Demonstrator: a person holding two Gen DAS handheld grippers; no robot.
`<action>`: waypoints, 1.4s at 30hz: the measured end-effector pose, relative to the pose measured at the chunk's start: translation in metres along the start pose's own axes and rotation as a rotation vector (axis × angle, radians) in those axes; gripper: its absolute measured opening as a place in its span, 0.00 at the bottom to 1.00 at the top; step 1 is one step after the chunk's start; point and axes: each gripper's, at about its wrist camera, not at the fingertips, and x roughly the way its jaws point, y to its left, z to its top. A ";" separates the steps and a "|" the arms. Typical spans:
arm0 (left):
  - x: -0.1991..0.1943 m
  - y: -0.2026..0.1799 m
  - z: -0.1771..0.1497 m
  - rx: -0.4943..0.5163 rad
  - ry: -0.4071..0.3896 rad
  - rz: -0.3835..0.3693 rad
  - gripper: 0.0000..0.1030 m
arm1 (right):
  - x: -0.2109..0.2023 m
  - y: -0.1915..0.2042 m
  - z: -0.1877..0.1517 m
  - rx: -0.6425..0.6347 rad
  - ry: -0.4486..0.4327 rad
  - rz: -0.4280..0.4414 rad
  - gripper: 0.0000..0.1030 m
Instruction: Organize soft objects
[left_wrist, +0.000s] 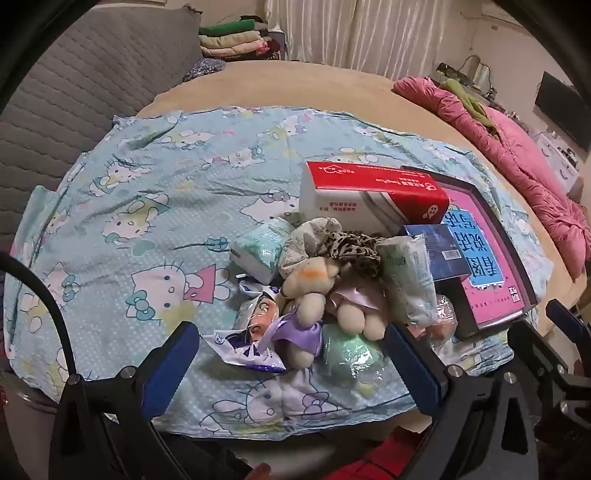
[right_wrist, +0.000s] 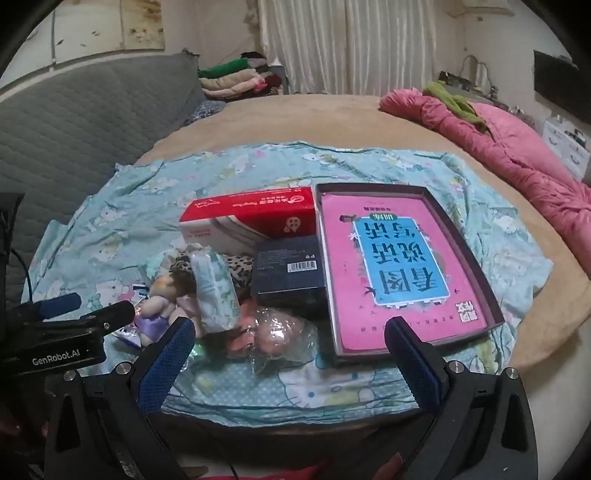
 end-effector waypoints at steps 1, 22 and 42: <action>-0.003 -0.002 -0.001 0.006 -0.012 -0.004 0.98 | 0.000 -0.001 0.000 0.003 0.003 0.002 1.00; -0.003 -0.009 -0.001 0.027 0.027 -0.006 0.98 | -0.001 -0.004 0.000 0.003 -0.005 0.006 1.00; -0.002 -0.007 -0.002 0.029 0.030 -0.004 0.98 | -0.002 -0.004 -0.001 0.014 -0.003 0.003 1.00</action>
